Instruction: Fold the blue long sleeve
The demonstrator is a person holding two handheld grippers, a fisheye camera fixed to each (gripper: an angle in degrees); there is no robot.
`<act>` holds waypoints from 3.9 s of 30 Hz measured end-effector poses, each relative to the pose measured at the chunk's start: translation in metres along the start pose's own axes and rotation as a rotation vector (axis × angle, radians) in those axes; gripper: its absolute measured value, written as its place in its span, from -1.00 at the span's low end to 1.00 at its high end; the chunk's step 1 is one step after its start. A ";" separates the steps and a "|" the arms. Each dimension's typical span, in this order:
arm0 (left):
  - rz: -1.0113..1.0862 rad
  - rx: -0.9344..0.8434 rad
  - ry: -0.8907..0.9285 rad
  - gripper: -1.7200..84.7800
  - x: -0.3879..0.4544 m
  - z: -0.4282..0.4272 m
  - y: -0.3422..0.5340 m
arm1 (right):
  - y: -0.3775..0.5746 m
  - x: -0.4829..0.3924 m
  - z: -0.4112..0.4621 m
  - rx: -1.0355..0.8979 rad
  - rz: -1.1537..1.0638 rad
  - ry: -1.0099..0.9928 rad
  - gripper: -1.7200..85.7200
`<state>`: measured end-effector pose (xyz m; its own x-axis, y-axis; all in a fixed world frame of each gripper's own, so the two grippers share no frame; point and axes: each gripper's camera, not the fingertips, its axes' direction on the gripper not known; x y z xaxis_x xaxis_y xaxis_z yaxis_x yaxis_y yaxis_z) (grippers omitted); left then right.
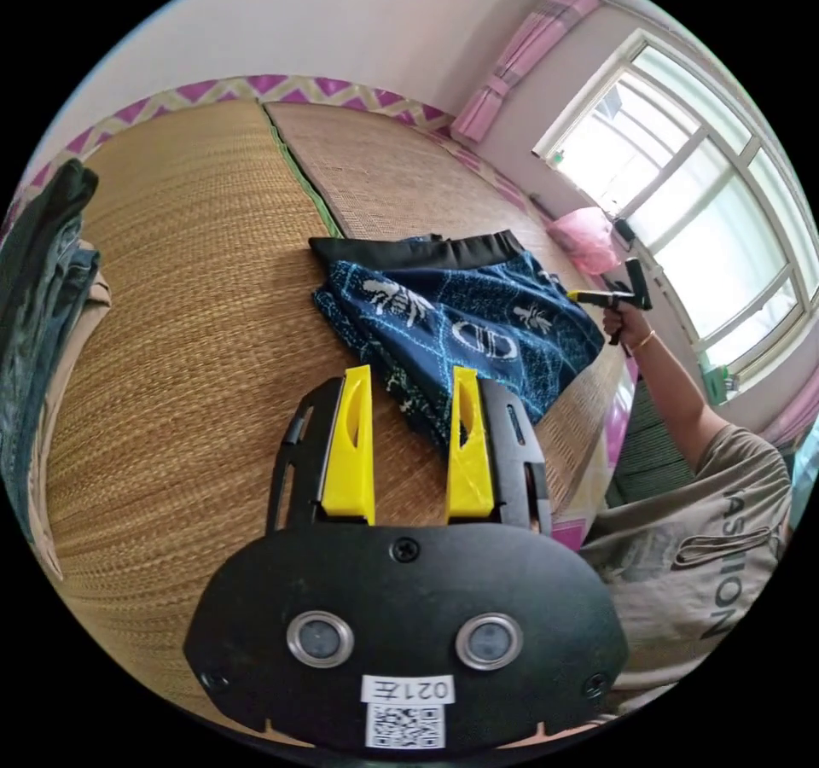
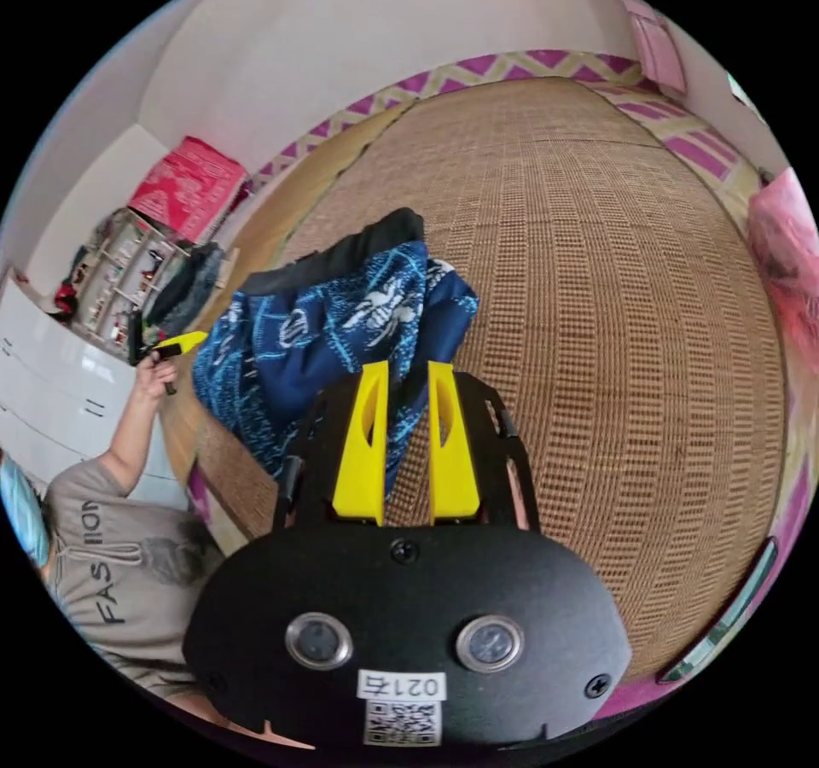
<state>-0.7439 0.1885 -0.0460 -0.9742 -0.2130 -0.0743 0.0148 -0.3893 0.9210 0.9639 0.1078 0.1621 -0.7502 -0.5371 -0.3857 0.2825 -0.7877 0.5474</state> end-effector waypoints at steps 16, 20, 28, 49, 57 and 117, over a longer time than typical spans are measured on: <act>-0.121 -0.013 0.243 -0.93 -0.020 0.033 0.043 | 0.050 0.080 -0.001 0.166 0.271 -0.359 -0.93; -0.044 0.004 0.321 -0.69 0.010 0.005 0.073 | 0.064 0.079 -0.023 0.125 0.182 -0.492 -0.82; -0.048 -0.075 0.201 -0.83 0.082 0.041 0.103 | 0.073 0.027 -0.009 -0.080 0.082 -0.383 -0.75; 0.048 -0.046 0.108 -0.86 0.021 -0.094 0.150 | 0.190 -0.054 -0.021 -0.091 0.105 -0.595 -0.82; -0.086 0.107 0.598 -0.73 0.184 -0.012 0.244 | 0.102 0.024 -0.085 0.167 0.208 -0.395 -0.70; -0.183 0.208 0.105 -0.98 0.014 -0.007 0.141 | -0.257 -0.389 -0.080 -0.292 -0.673 -0.147 -0.97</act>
<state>-0.7539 0.1243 0.0799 -0.9279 -0.2516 -0.2753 -0.2157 -0.2401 0.9465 1.2311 0.4953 0.1116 -0.8832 0.1189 -0.4536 -0.1338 -0.9910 0.0008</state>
